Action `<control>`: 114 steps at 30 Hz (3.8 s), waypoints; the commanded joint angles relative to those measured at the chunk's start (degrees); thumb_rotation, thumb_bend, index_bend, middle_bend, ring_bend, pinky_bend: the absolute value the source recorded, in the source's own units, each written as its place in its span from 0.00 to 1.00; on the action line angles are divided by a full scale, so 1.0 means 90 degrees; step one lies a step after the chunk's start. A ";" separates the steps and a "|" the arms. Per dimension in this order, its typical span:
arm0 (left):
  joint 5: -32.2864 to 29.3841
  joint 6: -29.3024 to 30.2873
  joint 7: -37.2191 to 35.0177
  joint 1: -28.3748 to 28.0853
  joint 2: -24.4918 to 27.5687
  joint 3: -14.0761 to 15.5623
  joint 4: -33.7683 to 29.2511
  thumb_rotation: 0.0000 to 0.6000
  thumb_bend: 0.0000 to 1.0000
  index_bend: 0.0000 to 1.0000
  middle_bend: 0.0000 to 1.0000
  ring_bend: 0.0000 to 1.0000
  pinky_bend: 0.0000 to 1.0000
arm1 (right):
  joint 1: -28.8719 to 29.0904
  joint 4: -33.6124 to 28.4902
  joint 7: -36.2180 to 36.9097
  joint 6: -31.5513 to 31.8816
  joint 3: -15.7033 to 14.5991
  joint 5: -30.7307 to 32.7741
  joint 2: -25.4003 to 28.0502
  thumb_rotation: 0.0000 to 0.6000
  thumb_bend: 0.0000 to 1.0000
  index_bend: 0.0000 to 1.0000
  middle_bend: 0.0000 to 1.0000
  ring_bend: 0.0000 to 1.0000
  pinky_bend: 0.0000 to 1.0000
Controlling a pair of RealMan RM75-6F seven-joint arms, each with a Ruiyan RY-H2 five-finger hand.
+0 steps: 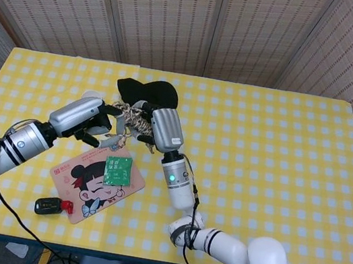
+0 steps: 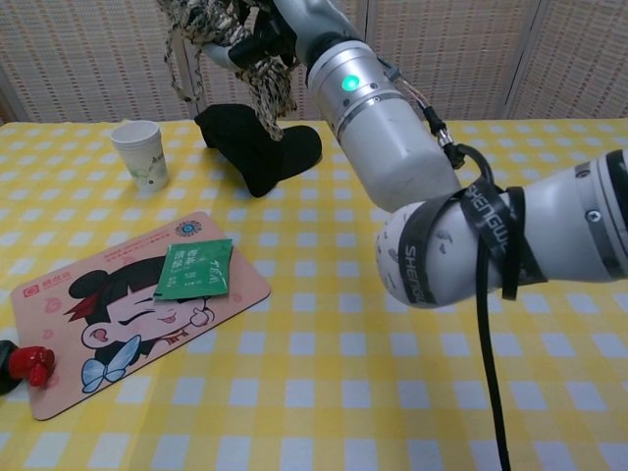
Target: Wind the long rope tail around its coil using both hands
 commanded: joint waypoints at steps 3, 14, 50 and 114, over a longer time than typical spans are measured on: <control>-0.0398 -0.0205 -0.0297 -0.0291 -0.0053 -0.0142 -0.0019 1.00 0.45 0.73 1.00 1.00 1.00 | 0.0039 -0.0076 -0.0039 -0.0010 -0.0122 -0.0122 -0.0040 1.00 0.96 0.87 0.70 0.62 0.76; -0.1401 -0.0497 0.0043 -0.0680 -0.0431 -0.0238 0.0357 0.99 0.45 0.73 1.00 1.00 1.00 | 0.0000 -0.0195 0.0285 -0.0103 -0.0331 -0.0330 -0.0025 1.00 0.90 0.87 0.70 0.62 0.76; -0.4150 -0.1059 0.1864 -0.0634 -0.1130 0.0117 0.1943 0.98 0.45 0.72 1.00 1.00 1.00 | -0.0350 0.0223 0.3213 0.0507 -0.1120 -0.1562 0.0313 1.00 0.78 0.89 0.72 0.62 0.76; -0.2384 0.2271 0.4950 0.1979 -0.1559 0.0819 0.1717 1.00 0.38 0.29 0.45 0.36 0.54 | -0.2288 -0.3112 0.0955 0.0520 -0.1491 -0.1155 0.3507 1.00 0.84 0.89 0.72 0.62 0.76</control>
